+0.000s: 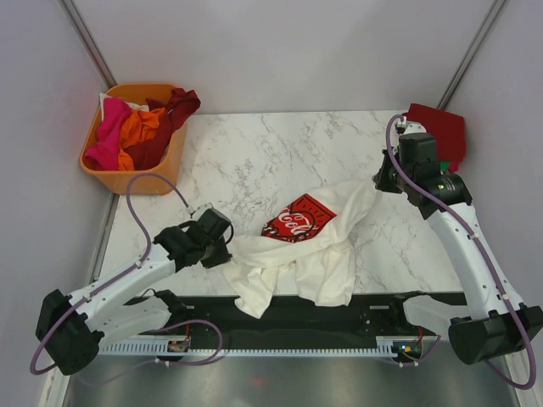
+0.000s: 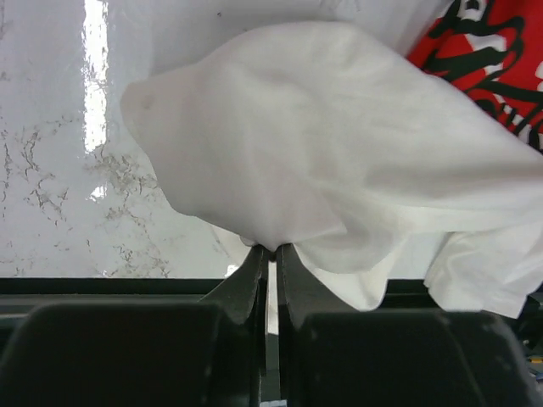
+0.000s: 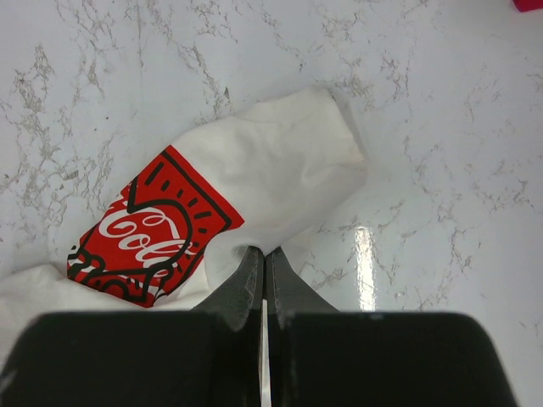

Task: Fold and stack the t-shirts
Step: Flatten the tshirt out

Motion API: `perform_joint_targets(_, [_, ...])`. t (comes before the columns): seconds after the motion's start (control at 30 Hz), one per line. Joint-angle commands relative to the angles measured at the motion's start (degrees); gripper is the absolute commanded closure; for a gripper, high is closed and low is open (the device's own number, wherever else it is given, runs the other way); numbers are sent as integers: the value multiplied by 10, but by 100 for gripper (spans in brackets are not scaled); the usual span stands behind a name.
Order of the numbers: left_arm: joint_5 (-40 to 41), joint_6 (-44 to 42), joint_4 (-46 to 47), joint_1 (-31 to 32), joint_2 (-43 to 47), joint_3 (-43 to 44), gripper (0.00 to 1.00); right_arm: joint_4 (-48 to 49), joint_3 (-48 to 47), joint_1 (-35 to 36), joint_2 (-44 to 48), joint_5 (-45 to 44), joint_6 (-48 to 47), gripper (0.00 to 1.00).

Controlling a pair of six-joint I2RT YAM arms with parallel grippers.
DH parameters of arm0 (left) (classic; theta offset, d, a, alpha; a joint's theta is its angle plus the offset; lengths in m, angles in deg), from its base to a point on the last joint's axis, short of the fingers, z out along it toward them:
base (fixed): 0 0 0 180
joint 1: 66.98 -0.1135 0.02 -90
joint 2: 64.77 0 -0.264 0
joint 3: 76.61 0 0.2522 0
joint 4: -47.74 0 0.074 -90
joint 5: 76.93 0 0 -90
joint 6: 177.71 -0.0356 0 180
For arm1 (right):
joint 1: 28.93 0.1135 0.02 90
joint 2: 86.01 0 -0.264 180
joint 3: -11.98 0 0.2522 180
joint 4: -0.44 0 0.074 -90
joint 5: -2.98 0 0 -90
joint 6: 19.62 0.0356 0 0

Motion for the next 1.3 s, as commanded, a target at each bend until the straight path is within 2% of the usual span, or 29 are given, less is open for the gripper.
perform_joint_targets(0.0, [27,-25,-62,1,23,57,98,19,-13,-1,5,-1,-7,100])
perform_joint_targets(0.2, [58,-64,-117,0,33,143,98,19,-49,-2,21,4,0,100])
perform_joint_targets(0.43, [94,-153,-167,0,44,372,98,13,-151,-2,101,-10,17,100])
perform_joint_targets(0.57, [96,-230,-166,-1,70,467,98,47,-193,-1,189,11,13,100])
perform_joint_targets(0.83, [27,-347,-164,-1,95,687,98,97,-304,-2,297,46,-42,100])
perform_joint_targets(0.97, [-20,-385,-143,-3,114,753,98,115,-363,-1,329,44,-49,100])
perform_joint_targets(1.1, [-17,-401,-136,-3,117,782,98,115,-444,-2,308,34,-56,100])
perform_joint_targets(1.27, [-8,-416,-96,-3,66,778,98,90,-494,6,203,-23,-79,100])
